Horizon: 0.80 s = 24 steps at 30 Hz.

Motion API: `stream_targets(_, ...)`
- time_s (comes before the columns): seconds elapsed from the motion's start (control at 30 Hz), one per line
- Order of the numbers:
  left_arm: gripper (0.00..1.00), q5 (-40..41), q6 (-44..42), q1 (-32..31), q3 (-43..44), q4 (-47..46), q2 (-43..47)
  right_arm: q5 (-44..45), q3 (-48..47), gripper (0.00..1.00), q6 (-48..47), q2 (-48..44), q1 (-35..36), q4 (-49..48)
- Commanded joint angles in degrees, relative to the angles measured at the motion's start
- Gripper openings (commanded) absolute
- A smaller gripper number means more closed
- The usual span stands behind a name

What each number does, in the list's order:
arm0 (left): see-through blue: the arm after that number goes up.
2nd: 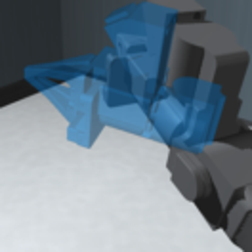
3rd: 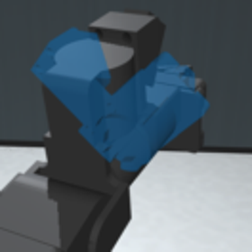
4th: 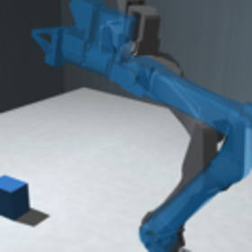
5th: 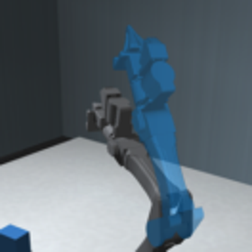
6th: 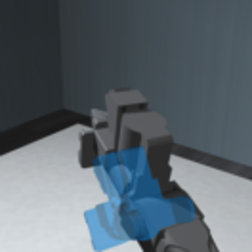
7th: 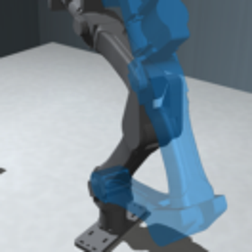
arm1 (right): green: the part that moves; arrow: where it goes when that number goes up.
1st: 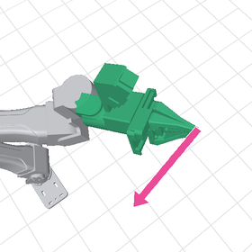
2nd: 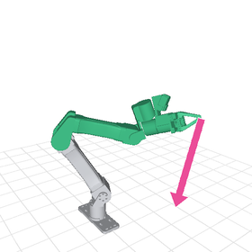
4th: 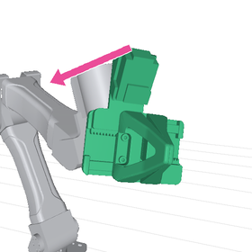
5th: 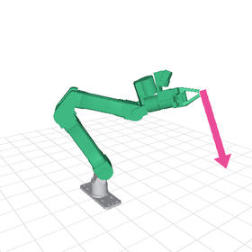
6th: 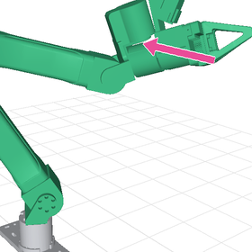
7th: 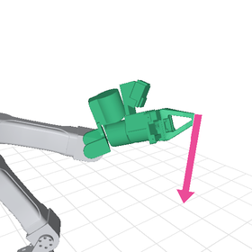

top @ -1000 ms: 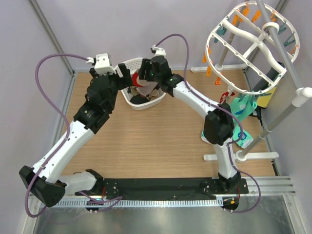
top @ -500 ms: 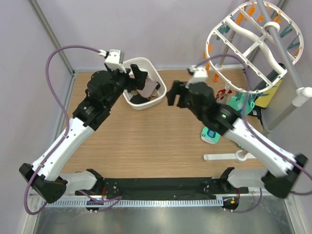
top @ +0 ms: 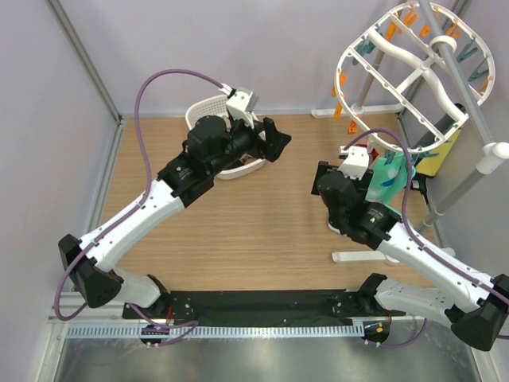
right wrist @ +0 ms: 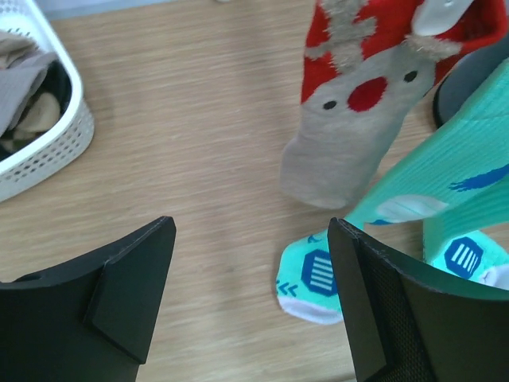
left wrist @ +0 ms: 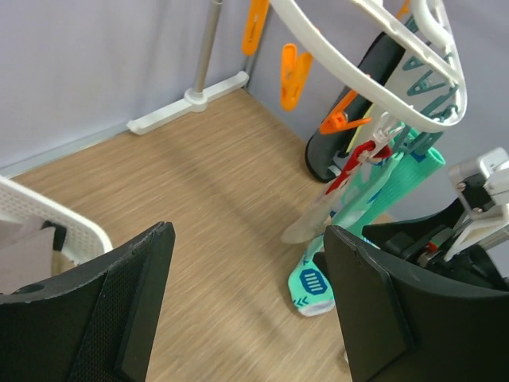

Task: Remove the socks clipped to the hanger
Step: Remove the sock from the hanger.

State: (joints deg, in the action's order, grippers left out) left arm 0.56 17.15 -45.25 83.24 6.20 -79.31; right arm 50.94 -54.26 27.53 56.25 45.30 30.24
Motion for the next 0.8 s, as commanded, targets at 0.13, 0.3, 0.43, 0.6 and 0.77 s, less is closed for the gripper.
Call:
stream_targets(0.13,0.80,-9.9,1.2,0.1,6.8,-10.0,-6.9,8.5,6.4,0.86,-3.6,4.4,-5.3,-19.2)
stream_targets(0.3,0.80,-9.7,3.3,0.1,7.4,-12.5,-8.4,12.9,9.0,0.89,-6.8,9.6,-7.8,-27.1)
stream_targets(0.43,0.80,-11.9,3.6,0.1,8.3,-14.9,-10.2,15.4,12.1,0.92,-7.7,10.9,-9.3,-34.1)
stream_targets(0.6,0.79,-16.6,4.0,0.1,10.7,-18.5,-15.6,14.5,15.8,0.90,-11.1,13.4,-12.1,-43.3)
stream_targets(0.77,0.78,-15.9,3.7,0.1,13.0,-19.8,-18.5,8.3,19.5,0.39,-15.6,13.0,-14.7,-50.8)
